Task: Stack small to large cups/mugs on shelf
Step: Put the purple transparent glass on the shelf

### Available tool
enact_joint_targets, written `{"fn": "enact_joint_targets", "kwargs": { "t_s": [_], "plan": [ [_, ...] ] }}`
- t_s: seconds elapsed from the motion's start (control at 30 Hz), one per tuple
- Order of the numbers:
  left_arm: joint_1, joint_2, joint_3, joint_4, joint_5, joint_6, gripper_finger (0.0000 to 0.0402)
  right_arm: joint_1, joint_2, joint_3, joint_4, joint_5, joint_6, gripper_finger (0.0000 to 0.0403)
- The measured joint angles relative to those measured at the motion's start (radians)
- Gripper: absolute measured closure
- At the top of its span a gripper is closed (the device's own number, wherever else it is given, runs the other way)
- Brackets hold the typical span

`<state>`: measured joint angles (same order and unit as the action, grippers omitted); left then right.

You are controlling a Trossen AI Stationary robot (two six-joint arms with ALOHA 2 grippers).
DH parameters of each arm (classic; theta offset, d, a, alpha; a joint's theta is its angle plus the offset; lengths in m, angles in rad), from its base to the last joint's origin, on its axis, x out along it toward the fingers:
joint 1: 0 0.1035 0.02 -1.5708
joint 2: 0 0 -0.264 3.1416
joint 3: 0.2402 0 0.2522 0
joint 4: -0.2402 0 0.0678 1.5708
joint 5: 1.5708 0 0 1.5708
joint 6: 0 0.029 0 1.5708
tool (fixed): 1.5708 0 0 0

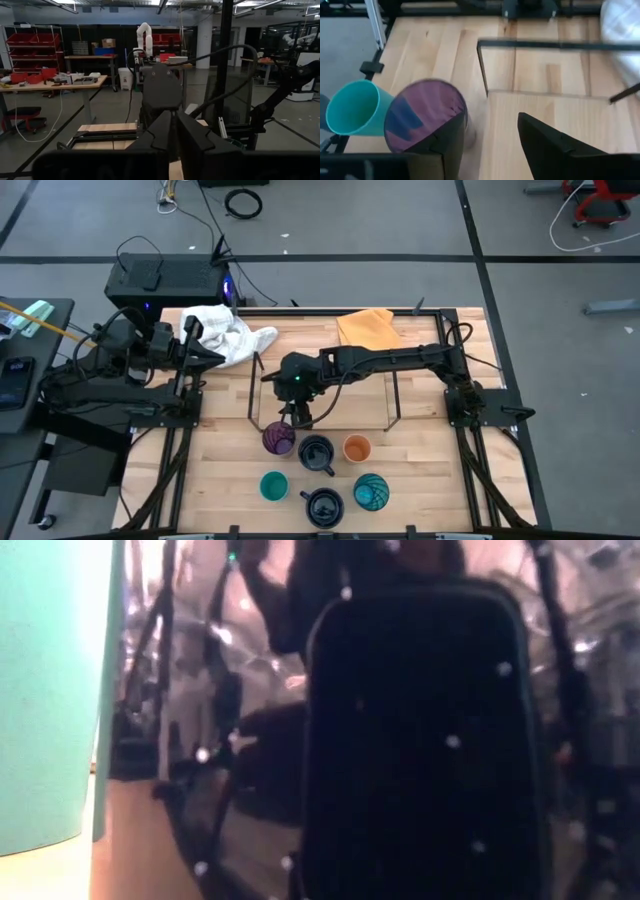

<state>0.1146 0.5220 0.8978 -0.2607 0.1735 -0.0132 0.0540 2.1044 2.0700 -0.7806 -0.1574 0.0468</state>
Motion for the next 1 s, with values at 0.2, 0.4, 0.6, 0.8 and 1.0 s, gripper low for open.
{"fn": "enact_joint_targets", "kwargs": {
  "t_s": [0.2, 0.4, 0.6, 0.8, 1.0],
  "plan": [
    [0.0, 0.0, 0.0, 0.0, 0.0, 0.0, 0.0372, 0.015, 0.0, -0.063, 0.046, 0.015, 0.043, 0.0209],
    [0.0, 0.0, 0.0, 0.0, 0.0, 0.0, 0.0366, 0.029, 0.0, -0.112, 0.094, 0.021, 0.077, 0.0212],
    [0.0, 0.0, 0.0, 0.0, 0.0, 0.0, 0.0373, 0.03, 0.0, -0.131, 0.108, 0.017, 0.116, 0.0212],
    [0.0, 0.0, 0.0, 0.0, 0.0, 0.0, 0.0374, 0.041, 0.0, -0.131, 0.108, 0.014, 0.119, 0.0212],
    [0.0, 0.0, 0.0, 0.0, 0.0, 0.0, 0.0366, 0.04, 0.011, -0.131, 0.114, 0.014, 0.139, 0.0212]
  ]
}}
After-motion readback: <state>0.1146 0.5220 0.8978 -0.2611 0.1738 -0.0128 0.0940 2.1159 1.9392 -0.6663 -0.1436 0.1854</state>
